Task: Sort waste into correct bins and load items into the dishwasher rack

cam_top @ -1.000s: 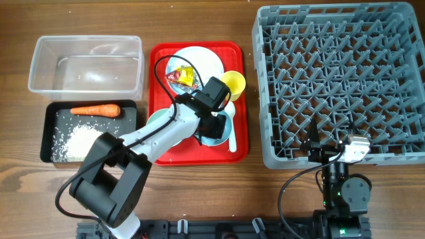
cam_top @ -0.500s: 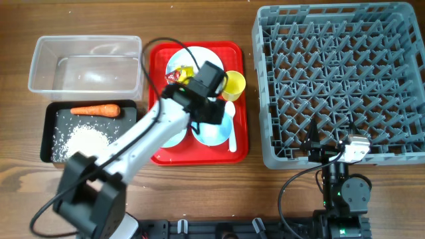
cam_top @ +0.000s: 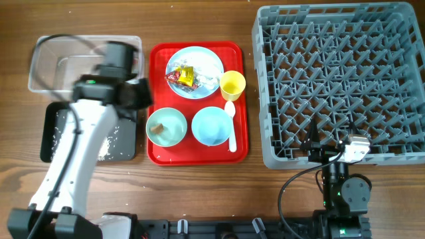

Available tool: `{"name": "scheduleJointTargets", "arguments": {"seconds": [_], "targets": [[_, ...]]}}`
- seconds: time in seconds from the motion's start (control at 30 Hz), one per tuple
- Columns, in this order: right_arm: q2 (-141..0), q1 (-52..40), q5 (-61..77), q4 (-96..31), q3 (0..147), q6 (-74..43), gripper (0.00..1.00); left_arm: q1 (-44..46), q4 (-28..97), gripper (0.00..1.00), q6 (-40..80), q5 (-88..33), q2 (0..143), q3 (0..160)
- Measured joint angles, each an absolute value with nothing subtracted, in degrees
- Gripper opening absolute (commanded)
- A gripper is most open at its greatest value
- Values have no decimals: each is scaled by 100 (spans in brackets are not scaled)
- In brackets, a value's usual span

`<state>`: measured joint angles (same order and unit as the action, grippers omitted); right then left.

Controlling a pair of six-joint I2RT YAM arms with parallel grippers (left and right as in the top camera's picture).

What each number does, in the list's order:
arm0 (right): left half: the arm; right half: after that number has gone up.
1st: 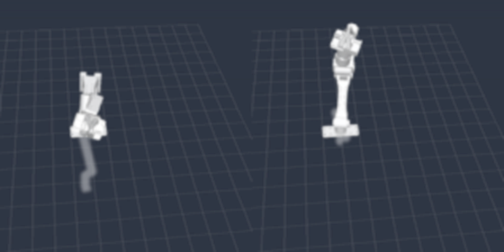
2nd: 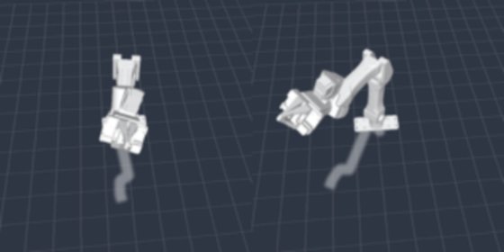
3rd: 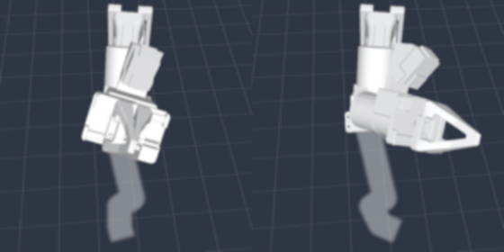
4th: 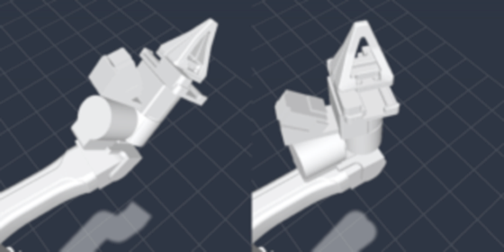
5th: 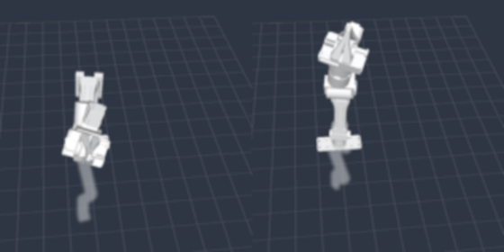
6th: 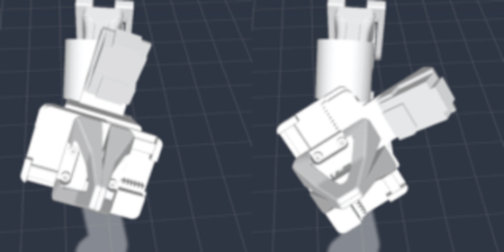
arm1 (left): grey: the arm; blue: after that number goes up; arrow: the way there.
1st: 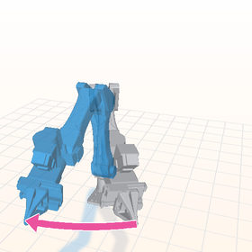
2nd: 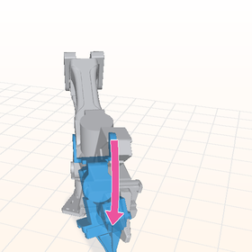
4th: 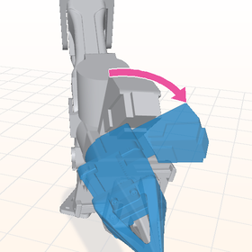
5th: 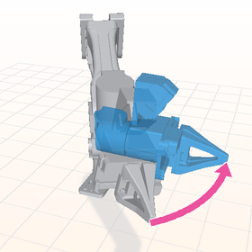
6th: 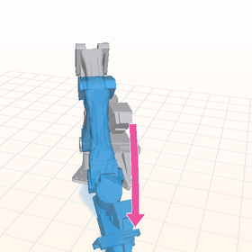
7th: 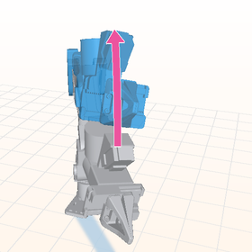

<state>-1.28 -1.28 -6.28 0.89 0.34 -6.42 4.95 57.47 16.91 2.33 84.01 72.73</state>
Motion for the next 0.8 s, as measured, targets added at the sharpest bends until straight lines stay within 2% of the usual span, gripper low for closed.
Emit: {"name": "scheduleJointTargets", "arguments": {"seconds": [0.13,0.3,0.47,0.8], "targets": [[-128,-128,-628,89,34,-642,100,-283,5902,27,1688,187,8399,7273],[-128,-128,-628,89,34,-642,100,-493,5929,28,1691,69,8399,7273],[-128,-128,-628,89,34,-642,100,-263,6036,29,1688,-73,8399,7273],[-128,-128,-628,89,34,-642,100,781,6442,40,1708,-161,8399,7205]]}}
